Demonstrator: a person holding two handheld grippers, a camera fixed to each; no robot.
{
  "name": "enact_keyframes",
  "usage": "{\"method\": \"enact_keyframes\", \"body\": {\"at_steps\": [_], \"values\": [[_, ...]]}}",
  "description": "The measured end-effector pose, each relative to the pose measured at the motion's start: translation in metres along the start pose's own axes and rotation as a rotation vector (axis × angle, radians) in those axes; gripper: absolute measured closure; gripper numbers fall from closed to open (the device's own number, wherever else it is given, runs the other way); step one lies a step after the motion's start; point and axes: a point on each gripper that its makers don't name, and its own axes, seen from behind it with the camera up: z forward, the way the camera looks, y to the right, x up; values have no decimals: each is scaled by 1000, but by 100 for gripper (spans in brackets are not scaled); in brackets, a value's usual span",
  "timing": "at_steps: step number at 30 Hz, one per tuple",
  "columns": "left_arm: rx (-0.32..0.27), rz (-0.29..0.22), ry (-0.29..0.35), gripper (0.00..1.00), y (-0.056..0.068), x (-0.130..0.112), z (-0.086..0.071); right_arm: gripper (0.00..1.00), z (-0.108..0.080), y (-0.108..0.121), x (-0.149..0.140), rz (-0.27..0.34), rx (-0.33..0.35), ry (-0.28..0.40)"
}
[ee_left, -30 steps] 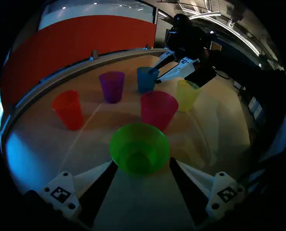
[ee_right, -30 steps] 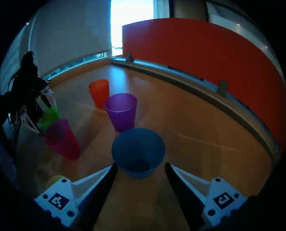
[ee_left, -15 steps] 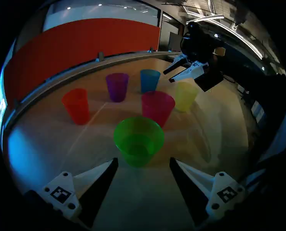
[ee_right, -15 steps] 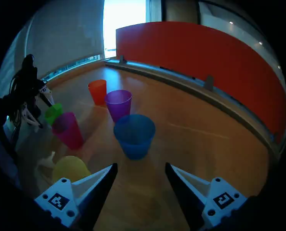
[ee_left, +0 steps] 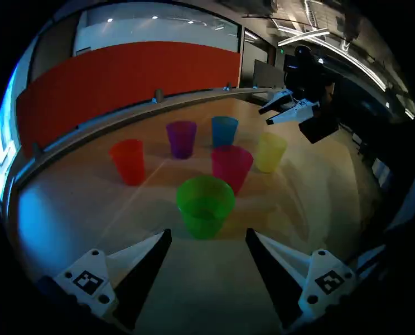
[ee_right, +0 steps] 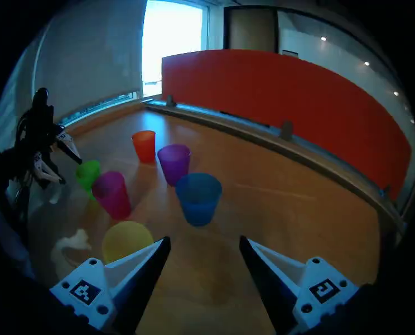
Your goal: Pour water
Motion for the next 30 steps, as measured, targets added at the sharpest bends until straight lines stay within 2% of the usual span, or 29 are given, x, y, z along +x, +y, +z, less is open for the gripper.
{"method": "enact_keyframes", "body": {"at_steps": [12, 18, 24, 30], "values": [[95, -38, 126, 0, -19, 19, -23, 4, -33, -24, 12, 5, -80, 94], [173, -56, 207, 0, -34, 35, -35, 4, -44, -38, 28, 23, -120, 164], [265, -71, 268, 1, -51, 45, -47, 4, -56, -45, 48, 49, -189, 254], [339, -108, 331, 1, -67, 56, -62, 4, -67, -48, 62, 60, -253, 328]]}}
